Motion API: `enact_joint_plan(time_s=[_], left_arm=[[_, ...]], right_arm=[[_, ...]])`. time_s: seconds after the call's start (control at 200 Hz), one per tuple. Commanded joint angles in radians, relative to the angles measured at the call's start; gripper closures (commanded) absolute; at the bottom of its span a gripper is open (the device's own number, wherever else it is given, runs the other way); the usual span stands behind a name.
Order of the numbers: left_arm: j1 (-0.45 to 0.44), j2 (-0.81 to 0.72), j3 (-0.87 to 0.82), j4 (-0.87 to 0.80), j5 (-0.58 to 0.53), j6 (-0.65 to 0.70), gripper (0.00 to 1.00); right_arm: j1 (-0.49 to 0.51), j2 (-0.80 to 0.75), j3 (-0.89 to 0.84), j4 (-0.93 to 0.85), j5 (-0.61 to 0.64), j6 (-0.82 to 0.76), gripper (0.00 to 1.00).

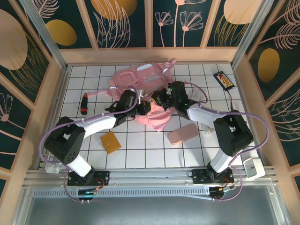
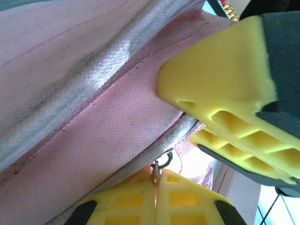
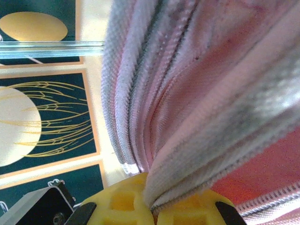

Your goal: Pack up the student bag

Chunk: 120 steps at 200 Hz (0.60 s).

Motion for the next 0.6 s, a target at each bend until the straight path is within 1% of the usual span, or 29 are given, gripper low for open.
enact_joint_plan(time_s=[0.0, 0.02, 0.135, 0.195, 0.265, 0.355, 0.395, 0.425, 0.46, 0.485, 0.525, 0.555, 0.57, 0.596], left_arm=[[0.051, -0.079, -0.037, -0.024, -0.113, 0.084, 1.00], [0.053, -0.095, -0.047, -0.028, -0.119, 0.093, 1.00], [0.062, -0.191, -0.123, -0.038, -0.178, 0.146, 1.00], [0.066, -0.233, -0.162, -0.056, -0.246, 0.177, 1.00], [0.077, -0.265, -0.209, -0.059, -0.297, 0.234, 1.00], [0.086, -0.293, -0.271, -0.020, -0.360, 0.324, 1.00], [0.102, -0.295, -0.291, -0.001, -0.388, 0.352, 1.00], [0.121, -0.289, -0.298, 0.013, -0.388, 0.364, 1.00], [0.145, -0.275, -0.296, 0.024, -0.344, 0.377, 1.00], [0.158, -0.262, -0.290, 0.036, -0.282, 0.393, 1.00], [0.164, -0.249, -0.277, 0.071, -0.121, 0.438, 1.00], [0.164, -0.239, -0.264, 0.100, 0.026, 0.455, 1.00], [0.164, -0.231, -0.256, 0.121, 0.090, 0.447, 0.93], [0.164, -0.221, -0.247, 0.160, 0.199, 0.418, 0.77]], right_arm=[[-0.005, -0.090, 0.048, -0.070, -0.057, -0.118, 1.00], [-0.037, -0.093, 0.048, -0.080, -0.055, -0.136, 1.00], [-0.078, -0.110, 0.035, -0.099, -0.071, -0.196, 1.00], [-0.098, -0.116, 0.017, -0.059, -0.120, -0.186, 1.00], [-0.118, -0.122, 0.007, -0.030, -0.168, -0.170, 1.00], [-0.130, -0.119, 0.027, -0.031, -0.227, -0.174, 1.00], [-0.135, -0.114, 0.038, -0.031, -0.260, -0.169, 1.00], [-0.142, -0.113, 0.044, -0.029, -0.278, -0.161, 1.00], [-0.146, -0.113, 0.048, -0.022, -0.292, -0.154, 1.00], [-0.150, -0.114, 0.052, -0.019, -0.303, -0.150, 1.00], [-0.153, -0.110, 0.063, -0.023, -0.314, -0.147, 1.00], [-0.154, -0.107, 0.069, -0.030, -0.314, -0.147, 1.00], [-0.153, -0.107, 0.070, -0.033, -0.313, -0.147, 1.00], [-0.151, -0.104, 0.072, -0.034, -0.309, -0.146, 1.00]])
